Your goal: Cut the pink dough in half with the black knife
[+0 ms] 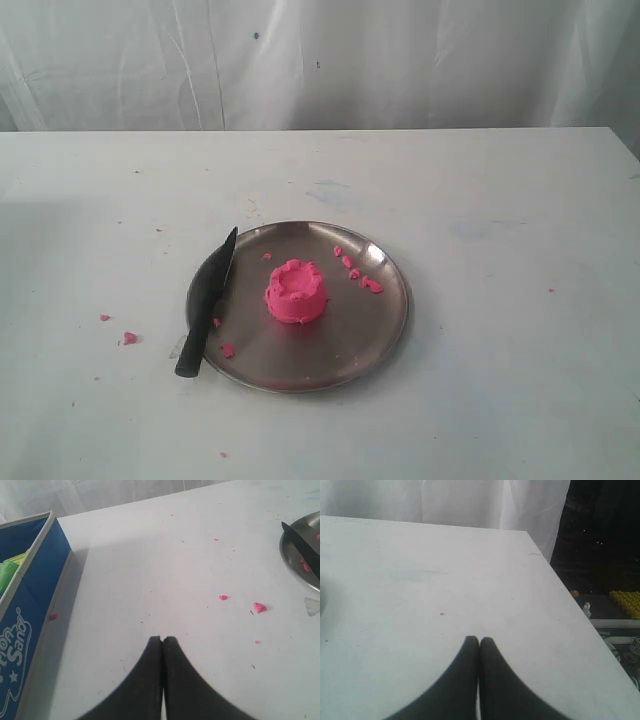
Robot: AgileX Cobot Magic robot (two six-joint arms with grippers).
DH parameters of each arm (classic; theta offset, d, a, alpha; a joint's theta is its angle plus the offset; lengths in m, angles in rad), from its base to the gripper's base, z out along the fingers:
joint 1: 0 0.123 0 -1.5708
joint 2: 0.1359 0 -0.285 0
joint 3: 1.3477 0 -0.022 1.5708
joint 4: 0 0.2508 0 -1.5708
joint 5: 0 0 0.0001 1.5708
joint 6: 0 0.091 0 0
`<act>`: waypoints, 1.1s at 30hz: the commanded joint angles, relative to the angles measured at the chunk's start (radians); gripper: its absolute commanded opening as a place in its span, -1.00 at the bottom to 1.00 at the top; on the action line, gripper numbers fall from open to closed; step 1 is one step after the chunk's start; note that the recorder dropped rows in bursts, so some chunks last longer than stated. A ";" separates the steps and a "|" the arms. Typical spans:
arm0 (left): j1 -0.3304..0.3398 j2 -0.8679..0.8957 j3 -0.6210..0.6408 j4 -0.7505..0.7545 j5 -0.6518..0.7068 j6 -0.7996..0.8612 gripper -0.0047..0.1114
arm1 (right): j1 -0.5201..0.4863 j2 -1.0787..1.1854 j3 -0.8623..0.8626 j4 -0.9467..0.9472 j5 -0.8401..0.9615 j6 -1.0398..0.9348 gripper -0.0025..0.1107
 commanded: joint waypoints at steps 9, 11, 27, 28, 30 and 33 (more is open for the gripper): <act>-0.007 -0.004 0.006 -0.004 -0.004 -0.004 -0.92 | -0.002 -0.004 0.005 -0.008 -0.111 -0.011 -0.96; -0.007 -0.004 0.006 -0.004 -0.004 -0.004 -0.92 | -0.002 -0.004 0.005 -0.010 -0.160 -0.011 -0.96; -0.007 -0.004 0.006 -0.004 -0.004 -0.004 -0.92 | -0.002 -0.004 0.005 0.284 -1.198 0.992 -0.96; -0.007 -0.004 0.006 -0.004 -0.004 -0.004 -0.92 | -0.002 -0.004 0.001 0.303 -1.283 1.044 -0.96; -0.007 -0.004 0.006 -0.004 -0.004 -0.004 -0.92 | -0.002 -0.004 -0.038 0.345 -1.390 1.070 -0.96; -0.007 -0.004 0.006 -0.004 -0.004 -0.004 -0.92 | -0.002 -0.004 -0.131 0.371 -1.434 1.067 -0.96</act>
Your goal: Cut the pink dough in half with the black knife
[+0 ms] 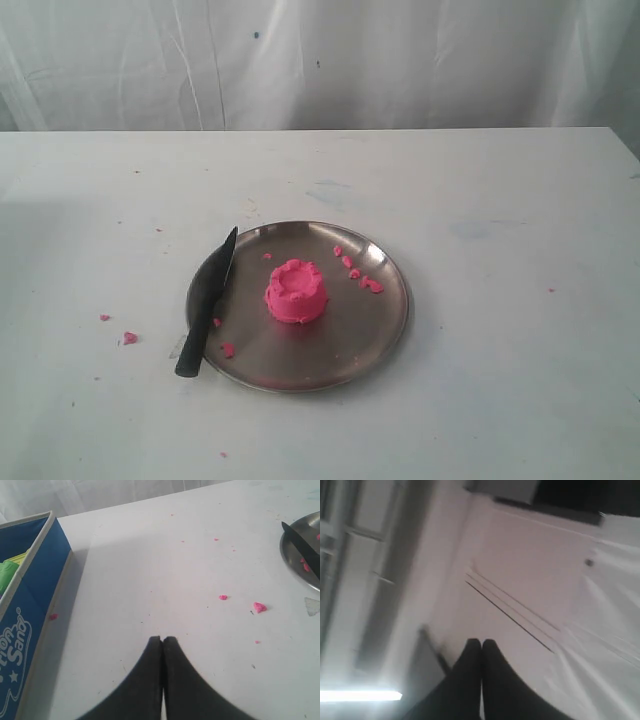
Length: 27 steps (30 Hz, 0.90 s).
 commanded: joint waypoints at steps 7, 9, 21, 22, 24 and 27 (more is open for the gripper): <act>-0.007 -0.004 0.006 -0.004 -0.004 -0.004 -0.92 | -0.002 0.000 -0.410 -0.285 0.225 -0.408 -0.96; -0.007 -0.004 0.006 -0.004 -0.004 -0.004 -0.92 | -0.002 0.000 -0.481 -0.474 0.356 -0.488 -0.96; -0.007 -0.004 0.006 -0.004 -0.004 -0.004 -0.92 | -0.002 0.204 -0.501 -0.772 1.001 -0.803 -0.96; -0.007 -0.004 0.006 -0.004 -0.004 -0.004 -0.92 | 0.002 0.223 -0.479 -0.772 0.976 -0.809 -0.96; -0.007 -0.004 0.006 -0.004 -0.004 -0.004 -0.92 | 0.011 0.266 -0.434 -0.772 0.871 -0.809 -0.96; -0.007 -0.004 0.006 -0.004 -0.004 -0.004 -0.92 | 0.018 0.334 -0.390 -0.772 0.779 -0.818 -0.96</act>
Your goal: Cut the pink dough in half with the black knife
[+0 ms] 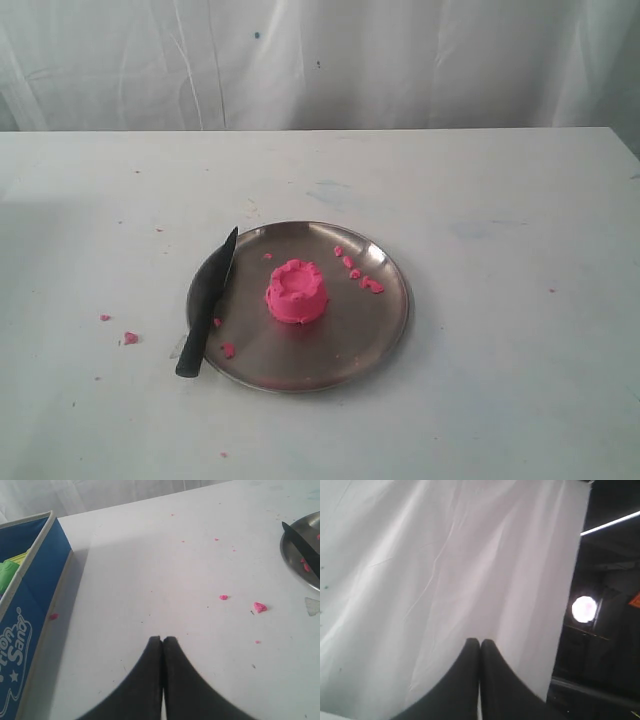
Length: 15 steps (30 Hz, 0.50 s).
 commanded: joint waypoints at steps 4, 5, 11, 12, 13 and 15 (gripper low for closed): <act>-0.007 -0.004 0.006 -0.004 -0.004 -0.004 -0.92 | 0.012 0.175 0.077 -0.005 -0.108 -0.035 -0.96; -0.007 -0.004 0.006 -0.004 -0.004 -0.004 -0.92 | 0.012 0.221 0.079 -0.005 -0.099 -0.035 -0.96; -0.007 -0.004 0.006 -0.004 -0.004 -0.004 -0.92 | 0.035 0.651 0.027 0.219 0.226 0.124 -0.96; -0.007 -0.004 0.006 -0.004 -0.004 -0.004 -0.92 | 0.065 0.690 0.009 0.251 0.279 0.101 -0.96; -0.007 -0.004 0.006 -0.004 -0.004 -0.004 -0.92 | 0.159 0.768 -0.054 0.345 0.402 -0.070 -0.96; -0.007 -0.004 0.006 -0.004 -0.004 -0.004 -0.92 | 0.316 0.840 -0.178 0.534 0.577 -0.341 -0.96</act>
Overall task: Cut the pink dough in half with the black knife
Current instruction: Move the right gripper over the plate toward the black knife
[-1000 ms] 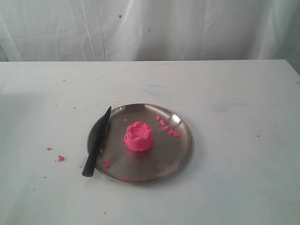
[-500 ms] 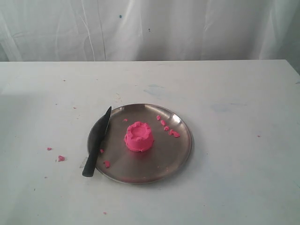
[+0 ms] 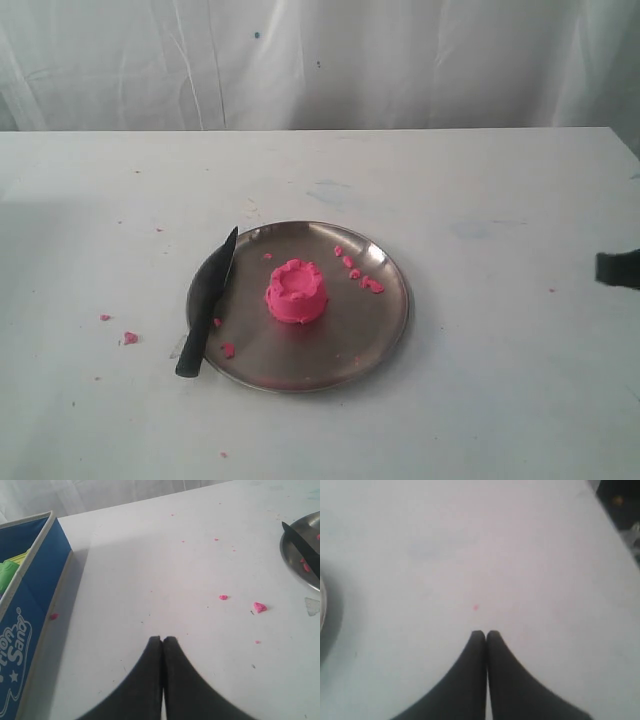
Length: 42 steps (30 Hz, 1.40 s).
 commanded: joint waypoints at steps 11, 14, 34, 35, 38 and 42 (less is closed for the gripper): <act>-0.007 -0.004 0.006 -0.004 -0.004 -0.004 -0.92 | 0.877 0.297 -0.238 -0.023 0.475 -0.212 -0.96; -0.007 -0.004 0.006 -0.004 -0.004 -0.004 -0.92 | 0.964 0.296 -0.313 0.008 0.594 -0.178 -0.96; -0.007 -0.004 0.006 -0.004 -0.004 -0.004 -0.92 | 1.046 0.897 -0.991 -0.022 0.639 -0.166 -0.72; -0.007 -0.004 0.006 -0.004 -0.004 -0.004 -0.92 | 1.039 0.913 -1.014 -0.017 0.647 -0.135 -0.61; -0.007 -0.004 0.006 -0.004 -0.004 -0.004 -0.92 | 1.012 0.949 -1.075 -0.009 0.649 -0.011 -0.28; -0.007 -0.004 0.006 -0.004 -0.004 -0.004 -0.92 | 0.962 0.995 -1.146 0.047 0.618 0.060 -0.11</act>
